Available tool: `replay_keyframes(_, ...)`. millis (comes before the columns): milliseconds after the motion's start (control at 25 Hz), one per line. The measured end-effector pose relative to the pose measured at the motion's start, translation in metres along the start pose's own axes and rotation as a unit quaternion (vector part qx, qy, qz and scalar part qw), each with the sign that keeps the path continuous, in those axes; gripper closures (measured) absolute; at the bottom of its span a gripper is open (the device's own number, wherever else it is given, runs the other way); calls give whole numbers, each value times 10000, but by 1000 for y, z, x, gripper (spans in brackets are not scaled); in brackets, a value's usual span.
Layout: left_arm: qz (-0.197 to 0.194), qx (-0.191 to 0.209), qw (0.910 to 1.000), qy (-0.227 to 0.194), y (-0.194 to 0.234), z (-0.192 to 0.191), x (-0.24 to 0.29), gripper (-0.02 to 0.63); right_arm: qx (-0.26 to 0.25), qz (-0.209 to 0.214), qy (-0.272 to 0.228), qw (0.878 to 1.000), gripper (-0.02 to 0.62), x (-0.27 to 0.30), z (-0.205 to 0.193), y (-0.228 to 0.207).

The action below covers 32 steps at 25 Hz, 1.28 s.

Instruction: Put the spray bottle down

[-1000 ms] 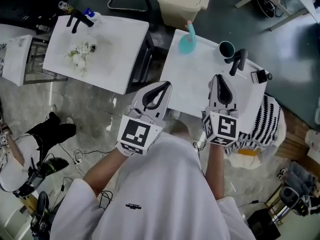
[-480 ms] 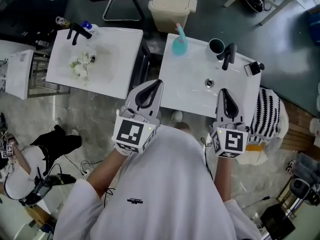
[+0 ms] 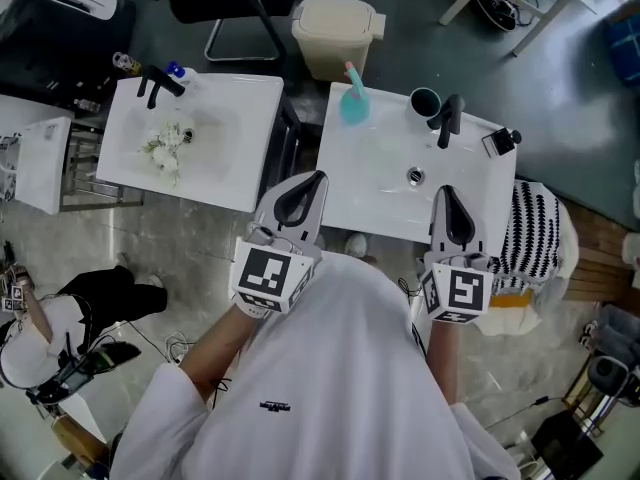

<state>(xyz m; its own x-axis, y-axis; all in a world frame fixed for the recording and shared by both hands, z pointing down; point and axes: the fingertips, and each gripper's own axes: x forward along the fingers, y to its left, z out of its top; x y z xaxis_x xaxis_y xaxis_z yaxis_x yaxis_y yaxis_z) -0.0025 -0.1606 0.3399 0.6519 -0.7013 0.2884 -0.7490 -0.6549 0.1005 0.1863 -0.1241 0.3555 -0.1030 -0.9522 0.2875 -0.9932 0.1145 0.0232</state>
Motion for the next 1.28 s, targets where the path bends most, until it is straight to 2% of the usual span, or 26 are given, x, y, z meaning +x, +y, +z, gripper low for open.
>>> replay_keyframes(1280,-66,-89,9999,37,-2,-3,0,603,-41,96,-17,9999,581,6,-1,10)
